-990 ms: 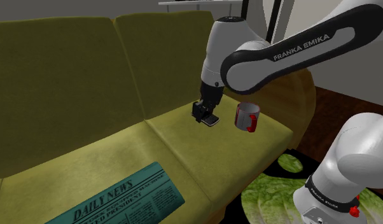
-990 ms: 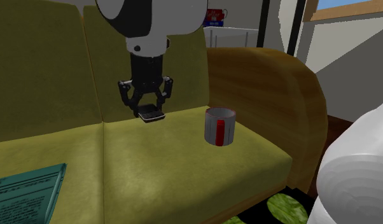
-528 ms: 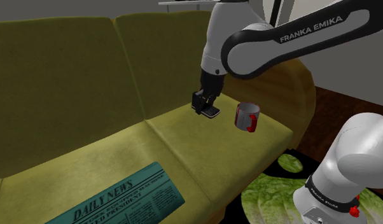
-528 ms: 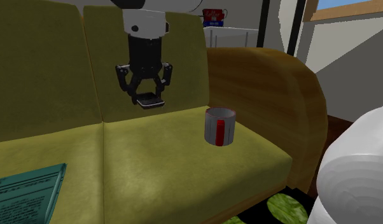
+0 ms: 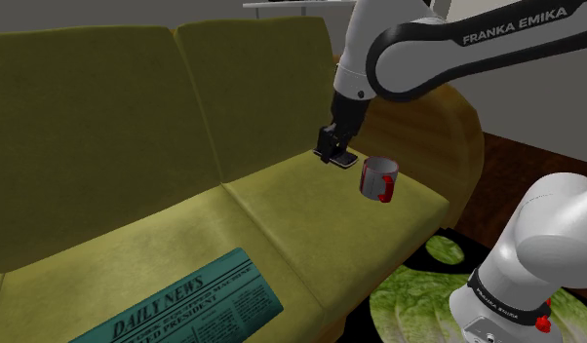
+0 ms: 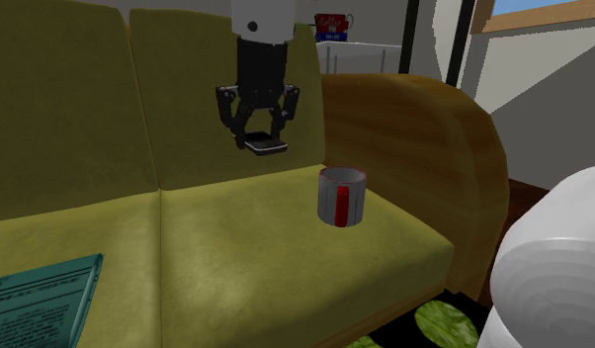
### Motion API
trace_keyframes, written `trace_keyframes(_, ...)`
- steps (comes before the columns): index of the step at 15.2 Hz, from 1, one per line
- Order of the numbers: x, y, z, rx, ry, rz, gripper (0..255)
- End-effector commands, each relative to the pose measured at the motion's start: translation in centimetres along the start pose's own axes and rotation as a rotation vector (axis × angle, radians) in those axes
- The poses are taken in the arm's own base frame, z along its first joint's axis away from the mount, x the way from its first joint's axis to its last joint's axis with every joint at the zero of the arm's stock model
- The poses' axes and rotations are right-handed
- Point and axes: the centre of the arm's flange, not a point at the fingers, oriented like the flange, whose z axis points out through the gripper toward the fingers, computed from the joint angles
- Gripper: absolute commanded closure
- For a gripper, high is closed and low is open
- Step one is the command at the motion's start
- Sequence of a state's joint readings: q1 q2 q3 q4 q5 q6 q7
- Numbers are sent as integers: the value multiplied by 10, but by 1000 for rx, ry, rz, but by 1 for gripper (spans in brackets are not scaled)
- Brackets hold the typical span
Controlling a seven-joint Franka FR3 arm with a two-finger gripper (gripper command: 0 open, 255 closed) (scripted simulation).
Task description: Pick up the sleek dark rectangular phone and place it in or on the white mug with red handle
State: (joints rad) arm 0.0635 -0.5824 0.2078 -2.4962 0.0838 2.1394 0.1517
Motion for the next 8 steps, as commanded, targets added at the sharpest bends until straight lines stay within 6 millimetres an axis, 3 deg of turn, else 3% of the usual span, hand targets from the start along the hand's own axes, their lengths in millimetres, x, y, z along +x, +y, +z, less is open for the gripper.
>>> trace_keyframes(1,-10,20,-4,0,0,-2,255)
trace_keyframes(8,-49,103,-15,0,0,-2,255)
